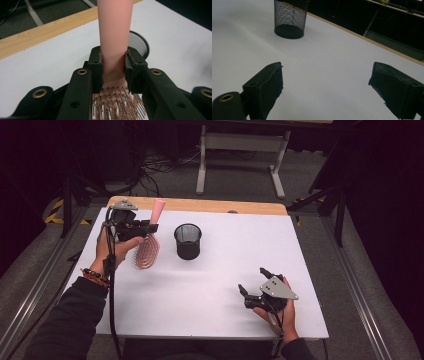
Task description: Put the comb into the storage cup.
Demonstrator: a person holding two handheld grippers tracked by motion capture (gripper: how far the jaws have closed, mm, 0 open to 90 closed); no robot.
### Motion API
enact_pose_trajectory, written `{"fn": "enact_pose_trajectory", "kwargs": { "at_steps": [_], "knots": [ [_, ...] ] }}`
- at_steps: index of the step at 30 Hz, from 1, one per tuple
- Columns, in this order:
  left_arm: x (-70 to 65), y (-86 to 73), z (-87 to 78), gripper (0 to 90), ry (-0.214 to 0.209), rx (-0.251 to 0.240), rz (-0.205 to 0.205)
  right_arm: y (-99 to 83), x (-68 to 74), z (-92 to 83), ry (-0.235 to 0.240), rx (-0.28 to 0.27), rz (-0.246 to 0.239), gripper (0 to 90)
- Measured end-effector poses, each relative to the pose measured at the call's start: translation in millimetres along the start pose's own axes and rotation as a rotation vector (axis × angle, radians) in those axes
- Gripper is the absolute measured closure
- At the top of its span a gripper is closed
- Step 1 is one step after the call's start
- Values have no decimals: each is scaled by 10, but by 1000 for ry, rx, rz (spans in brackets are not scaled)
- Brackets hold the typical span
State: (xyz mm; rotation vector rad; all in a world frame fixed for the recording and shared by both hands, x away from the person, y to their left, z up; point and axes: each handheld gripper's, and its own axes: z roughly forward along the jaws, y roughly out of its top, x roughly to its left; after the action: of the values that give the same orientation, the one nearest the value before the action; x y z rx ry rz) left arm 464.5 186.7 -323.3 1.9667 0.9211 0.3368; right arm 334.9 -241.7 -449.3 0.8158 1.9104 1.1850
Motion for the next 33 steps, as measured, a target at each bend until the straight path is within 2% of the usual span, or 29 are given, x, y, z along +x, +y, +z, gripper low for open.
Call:
{"fn": "enact_pose_trajectory", "kwargs": {
  "at_steps": [3,9,11,13,16,17,18,22,23,25,33],
  "knots": [
    [-64,21,-5,702,-3,-9,20,40,1,17,12,-15,32,115],
    [-192,11,33,702,-40,-26,44,146,38,43,15,-74,49,115],
    [-210,17,40,702,-39,-26,49,177,43,52,24,-84,59,115],
    [-272,31,64,702,-45,-28,79,267,79,113,41,-104,70,112],
    [-315,17,69,702,-62,-43,78,320,111,167,42,-111,81,97],
    [-345,7,82,701,-79,-47,65,386,140,216,59,-125,119,98],
    [-356,8,91,702,-82,-55,72,410,148,228,74,-133,131,98],
    [-416,24,98,701,-83,-55,86,546,210,273,127,-173,150,95],
    [-427,26,96,701,-91,-62,85,546,210,273,127,-173,150,95],
    [-467,19,94,701,-89,-67,95,641,273,263,210,-236,146,92],
    [-556,5,125,701,-113,-72,93,827,433,328,266,-200,140,106]
  ]
}}
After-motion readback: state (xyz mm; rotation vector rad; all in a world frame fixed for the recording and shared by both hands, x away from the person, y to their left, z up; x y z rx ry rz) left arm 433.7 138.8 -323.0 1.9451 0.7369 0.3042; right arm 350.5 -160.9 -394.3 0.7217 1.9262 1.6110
